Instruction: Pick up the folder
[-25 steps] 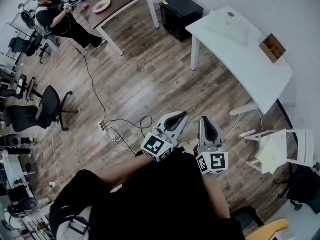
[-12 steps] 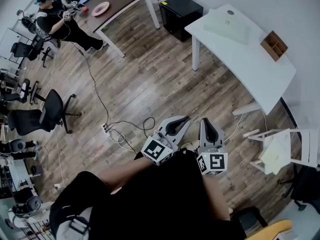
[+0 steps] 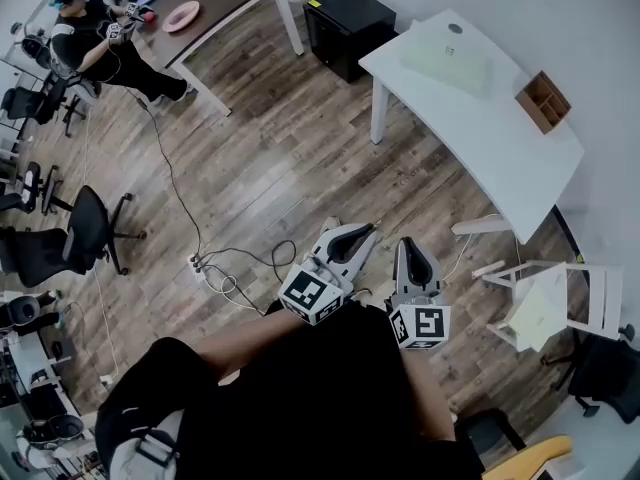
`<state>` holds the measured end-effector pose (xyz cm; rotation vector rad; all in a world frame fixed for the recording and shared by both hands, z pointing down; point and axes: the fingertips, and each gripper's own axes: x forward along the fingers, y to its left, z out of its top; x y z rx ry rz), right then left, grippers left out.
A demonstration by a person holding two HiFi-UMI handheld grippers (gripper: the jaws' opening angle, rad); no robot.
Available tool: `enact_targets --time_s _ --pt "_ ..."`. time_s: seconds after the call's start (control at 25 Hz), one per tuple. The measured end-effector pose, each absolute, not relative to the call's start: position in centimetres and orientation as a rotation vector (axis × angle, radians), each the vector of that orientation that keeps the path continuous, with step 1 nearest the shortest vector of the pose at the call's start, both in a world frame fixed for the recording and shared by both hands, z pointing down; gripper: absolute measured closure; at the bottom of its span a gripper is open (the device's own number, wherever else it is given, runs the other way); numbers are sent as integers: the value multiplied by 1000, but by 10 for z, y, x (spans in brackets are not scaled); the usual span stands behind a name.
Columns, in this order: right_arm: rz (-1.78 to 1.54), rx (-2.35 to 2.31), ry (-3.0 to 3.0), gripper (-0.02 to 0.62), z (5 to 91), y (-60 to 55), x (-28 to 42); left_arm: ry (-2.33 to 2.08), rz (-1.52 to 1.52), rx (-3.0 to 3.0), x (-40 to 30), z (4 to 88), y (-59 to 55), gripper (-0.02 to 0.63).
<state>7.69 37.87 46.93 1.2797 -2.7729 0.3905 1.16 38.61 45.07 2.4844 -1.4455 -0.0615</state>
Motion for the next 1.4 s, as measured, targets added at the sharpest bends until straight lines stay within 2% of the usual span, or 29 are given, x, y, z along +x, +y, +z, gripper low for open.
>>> enact_targets --time_s 0.56,0.84,1.4 --pt "349 1271 -2710 554 444 253 -16 -1466 -160 2455 -75 428 273 572" --pt "359 1286 -2682 554 448 211 -65 -1454 -105 2506 -124 434 232 572" --pt "325 1333 -2645 555 451 156 -117 -1344 -187 2536 -182 442 175 572"
